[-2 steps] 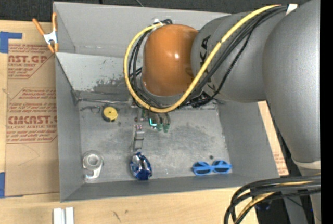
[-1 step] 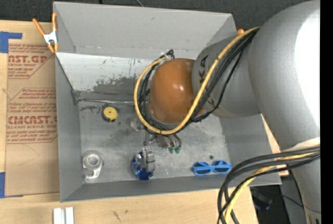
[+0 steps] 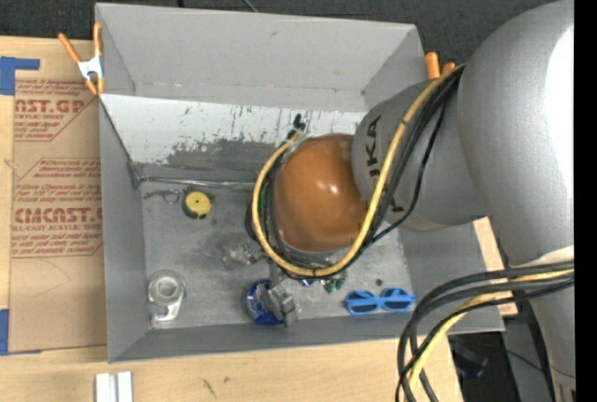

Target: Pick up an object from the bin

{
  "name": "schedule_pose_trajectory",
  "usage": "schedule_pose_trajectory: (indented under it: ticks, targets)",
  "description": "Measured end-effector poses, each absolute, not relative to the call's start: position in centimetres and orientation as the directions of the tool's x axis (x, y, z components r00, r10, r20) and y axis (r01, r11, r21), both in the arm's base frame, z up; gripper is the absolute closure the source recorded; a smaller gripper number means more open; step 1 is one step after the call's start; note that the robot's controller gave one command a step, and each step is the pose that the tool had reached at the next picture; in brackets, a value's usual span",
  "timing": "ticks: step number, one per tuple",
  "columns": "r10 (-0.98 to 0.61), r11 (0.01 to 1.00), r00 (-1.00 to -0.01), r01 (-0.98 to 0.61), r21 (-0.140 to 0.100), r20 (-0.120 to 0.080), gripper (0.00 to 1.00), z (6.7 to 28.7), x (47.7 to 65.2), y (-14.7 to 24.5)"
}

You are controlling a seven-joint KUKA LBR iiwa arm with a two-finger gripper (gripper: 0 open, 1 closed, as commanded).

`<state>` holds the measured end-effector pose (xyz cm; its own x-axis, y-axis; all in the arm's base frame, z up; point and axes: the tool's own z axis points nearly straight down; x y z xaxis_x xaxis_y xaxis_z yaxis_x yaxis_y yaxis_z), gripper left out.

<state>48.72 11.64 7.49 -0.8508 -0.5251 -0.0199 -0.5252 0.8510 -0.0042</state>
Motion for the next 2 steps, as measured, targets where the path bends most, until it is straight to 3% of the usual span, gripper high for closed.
schedule_pose_trajectory:
  ticks: [1,2]
  targets:
    - [-0.525,0.851,-0.851,-0.525,-0.001,0.012,1.00,7.5,48.2,11.3]
    - [-0.521,0.853,-0.853,-0.521,-0.003,-0.011,1.00,18.0,52.0,11.1]
